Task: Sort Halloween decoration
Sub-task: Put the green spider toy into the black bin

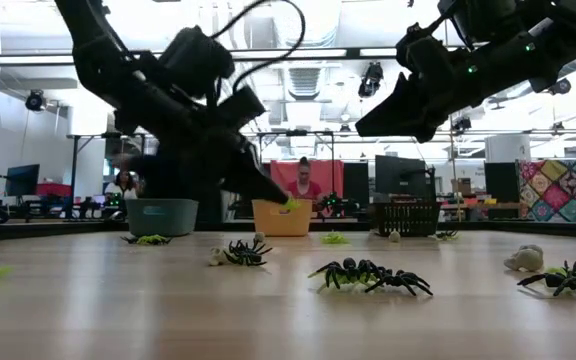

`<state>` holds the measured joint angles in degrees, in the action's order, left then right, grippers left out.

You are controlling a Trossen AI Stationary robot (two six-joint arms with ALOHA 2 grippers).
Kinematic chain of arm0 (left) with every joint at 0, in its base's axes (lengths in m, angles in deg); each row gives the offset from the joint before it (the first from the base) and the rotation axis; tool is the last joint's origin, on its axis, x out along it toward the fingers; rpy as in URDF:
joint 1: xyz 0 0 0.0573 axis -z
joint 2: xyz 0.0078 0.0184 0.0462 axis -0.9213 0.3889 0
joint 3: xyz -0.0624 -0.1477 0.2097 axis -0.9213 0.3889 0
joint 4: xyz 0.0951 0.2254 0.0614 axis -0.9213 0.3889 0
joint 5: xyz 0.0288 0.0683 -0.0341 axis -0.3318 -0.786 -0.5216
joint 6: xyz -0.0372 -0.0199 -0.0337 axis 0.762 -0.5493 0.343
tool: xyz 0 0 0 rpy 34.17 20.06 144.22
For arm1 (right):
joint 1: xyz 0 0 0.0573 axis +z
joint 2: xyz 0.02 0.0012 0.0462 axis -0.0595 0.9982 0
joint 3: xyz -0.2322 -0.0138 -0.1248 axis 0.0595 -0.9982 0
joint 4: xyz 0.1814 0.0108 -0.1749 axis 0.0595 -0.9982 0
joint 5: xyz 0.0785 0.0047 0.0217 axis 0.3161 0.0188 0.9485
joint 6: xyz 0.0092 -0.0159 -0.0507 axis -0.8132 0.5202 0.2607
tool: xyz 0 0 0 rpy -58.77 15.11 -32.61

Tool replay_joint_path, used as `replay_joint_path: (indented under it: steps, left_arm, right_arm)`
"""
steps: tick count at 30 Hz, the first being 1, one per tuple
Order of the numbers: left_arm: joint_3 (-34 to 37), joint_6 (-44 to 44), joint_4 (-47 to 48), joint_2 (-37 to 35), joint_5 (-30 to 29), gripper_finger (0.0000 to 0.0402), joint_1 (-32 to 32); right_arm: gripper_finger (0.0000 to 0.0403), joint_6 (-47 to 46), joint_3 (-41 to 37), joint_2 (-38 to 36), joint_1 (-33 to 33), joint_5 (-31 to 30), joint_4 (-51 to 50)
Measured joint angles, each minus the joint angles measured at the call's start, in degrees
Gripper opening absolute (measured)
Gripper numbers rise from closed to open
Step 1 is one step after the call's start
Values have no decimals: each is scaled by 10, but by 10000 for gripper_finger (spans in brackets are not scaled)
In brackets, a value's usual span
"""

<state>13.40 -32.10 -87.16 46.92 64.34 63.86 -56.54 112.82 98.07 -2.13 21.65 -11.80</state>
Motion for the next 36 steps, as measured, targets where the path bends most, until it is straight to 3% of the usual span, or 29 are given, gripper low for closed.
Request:
replay_joint_path:
  steps: [7, 14, 23, 31, 36]
  left_arm:
    - [-1, 25, -19, -21, 16, 0, 0]
    - [-1, 68, -39, -21, 35, 0, 0]
    - [-1, 109, -39, -21, 46, 0, 0]
    - [-1, 127, -48, -22, 47, 0, 0]
    - [-1, 129, -47, -22, 47, 0, 0]
  right_arm:
    - [92, 60, 4, 43, 12, 10, 35]
    - [124, 125, 78, 125, 15, 8, 24]
    - [167, 163, 202, 191, 15, -12, -186]
    - [169, 203, 255, 240, 15, -12, -216]
    - [143, 219, 268, 245, 15, -12, -216]
